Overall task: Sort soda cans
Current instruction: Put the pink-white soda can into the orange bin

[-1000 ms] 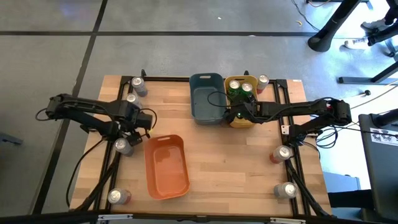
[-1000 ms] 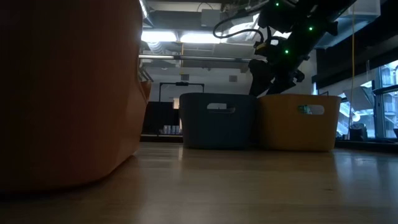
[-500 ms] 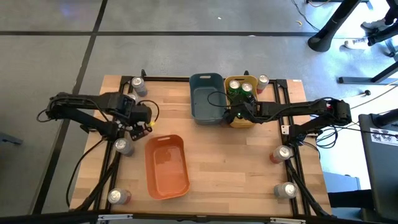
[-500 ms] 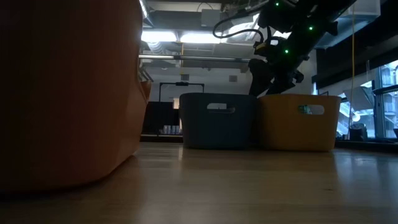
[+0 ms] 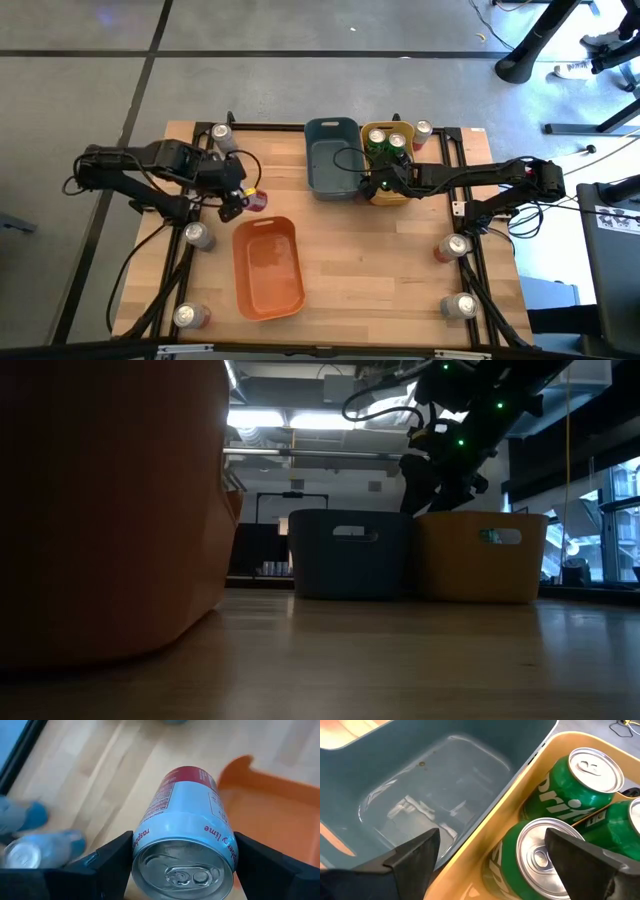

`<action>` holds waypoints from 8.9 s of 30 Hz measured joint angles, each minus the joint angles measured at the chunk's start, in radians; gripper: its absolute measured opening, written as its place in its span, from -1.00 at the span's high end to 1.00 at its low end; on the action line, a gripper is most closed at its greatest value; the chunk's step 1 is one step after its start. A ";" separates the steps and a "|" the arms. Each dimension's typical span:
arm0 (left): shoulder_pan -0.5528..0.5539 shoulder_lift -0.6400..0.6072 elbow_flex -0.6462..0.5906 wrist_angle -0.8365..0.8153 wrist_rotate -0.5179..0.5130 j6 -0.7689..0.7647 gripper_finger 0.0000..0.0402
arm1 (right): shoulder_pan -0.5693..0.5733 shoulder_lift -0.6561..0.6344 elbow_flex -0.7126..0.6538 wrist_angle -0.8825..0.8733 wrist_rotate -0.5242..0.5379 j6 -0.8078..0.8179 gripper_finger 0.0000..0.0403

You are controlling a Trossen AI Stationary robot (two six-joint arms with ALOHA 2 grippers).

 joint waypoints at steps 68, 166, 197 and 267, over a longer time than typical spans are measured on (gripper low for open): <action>0.056 0.565 -0.009 0.184 -0.058 0.652 -0.68 | 0.000 0.000 0.000 0.051 -0.070 -0.019 -0.78; -1.167 0.497 0.128 0.077 0.087 -0.858 -0.94 | 0.000 0.000 0.000 0.057 -0.124 0.076 -0.78; -1.210 0.584 -0.035 0.278 0.121 -0.948 -0.78 | 0.000 -0.001 0.001 0.052 -0.140 0.108 -0.78; -0.016 0.230 -0.203 0.146 0.115 0.133 -0.46 | 0.001 0.001 -0.001 0.053 -0.159 -0.025 -0.78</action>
